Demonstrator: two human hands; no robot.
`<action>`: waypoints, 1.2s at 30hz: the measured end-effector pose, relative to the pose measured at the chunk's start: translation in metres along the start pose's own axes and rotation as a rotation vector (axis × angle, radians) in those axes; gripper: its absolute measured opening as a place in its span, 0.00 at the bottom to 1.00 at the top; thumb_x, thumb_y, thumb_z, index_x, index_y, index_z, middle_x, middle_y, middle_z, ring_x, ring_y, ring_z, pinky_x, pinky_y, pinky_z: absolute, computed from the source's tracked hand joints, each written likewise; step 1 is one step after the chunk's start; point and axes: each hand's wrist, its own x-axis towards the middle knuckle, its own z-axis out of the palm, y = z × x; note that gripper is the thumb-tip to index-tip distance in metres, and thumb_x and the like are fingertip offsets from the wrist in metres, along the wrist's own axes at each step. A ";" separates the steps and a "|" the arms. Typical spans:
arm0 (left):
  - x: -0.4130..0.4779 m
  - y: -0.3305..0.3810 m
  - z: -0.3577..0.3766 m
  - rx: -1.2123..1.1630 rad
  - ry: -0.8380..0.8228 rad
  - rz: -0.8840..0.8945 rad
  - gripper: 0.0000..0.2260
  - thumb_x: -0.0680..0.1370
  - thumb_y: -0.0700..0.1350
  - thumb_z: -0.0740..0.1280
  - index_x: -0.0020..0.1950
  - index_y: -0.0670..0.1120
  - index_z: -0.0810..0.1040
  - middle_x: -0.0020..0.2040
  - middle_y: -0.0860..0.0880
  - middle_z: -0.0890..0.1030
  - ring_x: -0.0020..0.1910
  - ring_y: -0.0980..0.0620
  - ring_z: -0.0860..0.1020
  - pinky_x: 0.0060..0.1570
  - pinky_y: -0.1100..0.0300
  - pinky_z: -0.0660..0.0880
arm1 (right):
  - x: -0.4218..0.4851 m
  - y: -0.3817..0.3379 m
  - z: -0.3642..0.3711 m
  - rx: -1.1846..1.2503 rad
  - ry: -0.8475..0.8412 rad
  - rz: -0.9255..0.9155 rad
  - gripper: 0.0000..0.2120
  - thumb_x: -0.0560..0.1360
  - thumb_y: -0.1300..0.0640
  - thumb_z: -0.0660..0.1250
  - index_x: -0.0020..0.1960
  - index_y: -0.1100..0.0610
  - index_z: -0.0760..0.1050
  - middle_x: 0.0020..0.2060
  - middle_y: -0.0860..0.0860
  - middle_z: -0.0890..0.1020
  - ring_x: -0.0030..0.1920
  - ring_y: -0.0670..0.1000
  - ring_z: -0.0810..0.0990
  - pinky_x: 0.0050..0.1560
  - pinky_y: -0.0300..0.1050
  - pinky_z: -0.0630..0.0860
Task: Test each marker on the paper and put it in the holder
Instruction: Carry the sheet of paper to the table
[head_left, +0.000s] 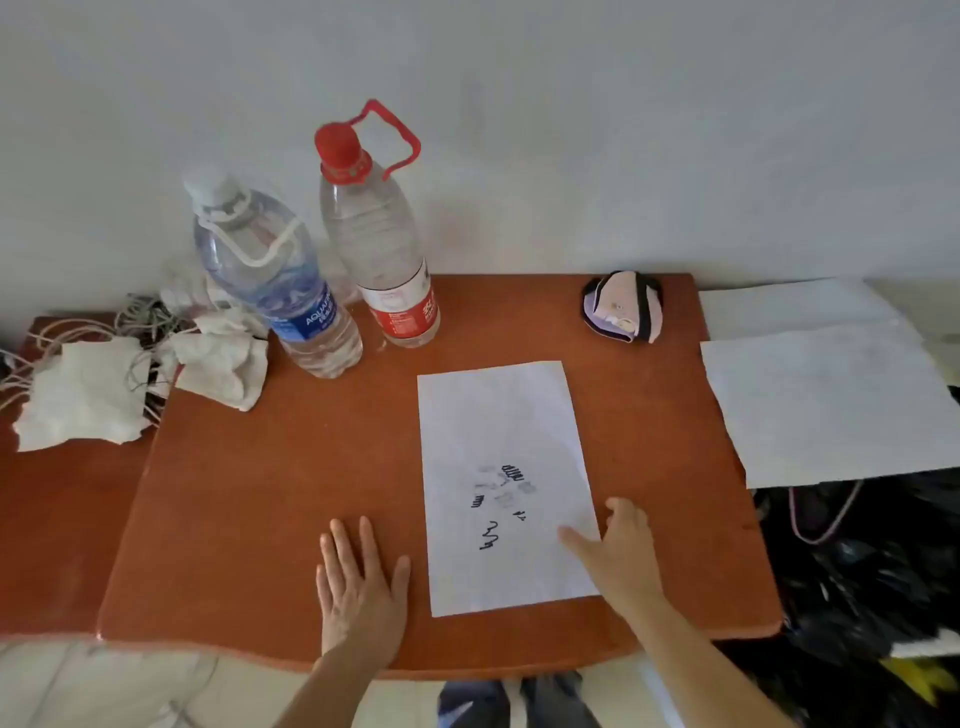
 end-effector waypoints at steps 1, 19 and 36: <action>0.002 -0.001 0.001 0.015 0.012 -0.006 0.31 0.79 0.60 0.45 0.76 0.48 0.35 0.77 0.42 0.35 0.76 0.44 0.35 0.75 0.48 0.41 | 0.003 -0.005 0.005 -0.035 0.028 0.008 0.39 0.68 0.44 0.73 0.71 0.60 0.61 0.64 0.55 0.68 0.66 0.57 0.68 0.60 0.53 0.71; -0.002 0.000 -0.020 -0.008 -0.115 0.011 0.30 0.79 0.62 0.43 0.77 0.50 0.38 0.78 0.44 0.37 0.76 0.44 0.38 0.74 0.46 0.44 | -0.015 -0.018 -0.004 0.257 0.073 -0.163 0.11 0.73 0.64 0.60 0.33 0.60 0.64 0.29 0.54 0.64 0.32 0.52 0.59 0.33 0.46 0.55; -0.324 -0.071 0.034 -0.610 0.349 -0.561 0.24 0.81 0.52 0.51 0.76 0.46 0.54 0.76 0.43 0.59 0.75 0.44 0.56 0.72 0.52 0.54 | -0.191 0.004 0.020 -0.223 -0.590 -1.036 0.19 0.76 0.61 0.62 0.27 0.54 0.66 0.20 0.46 0.67 0.26 0.47 0.58 0.31 0.44 0.52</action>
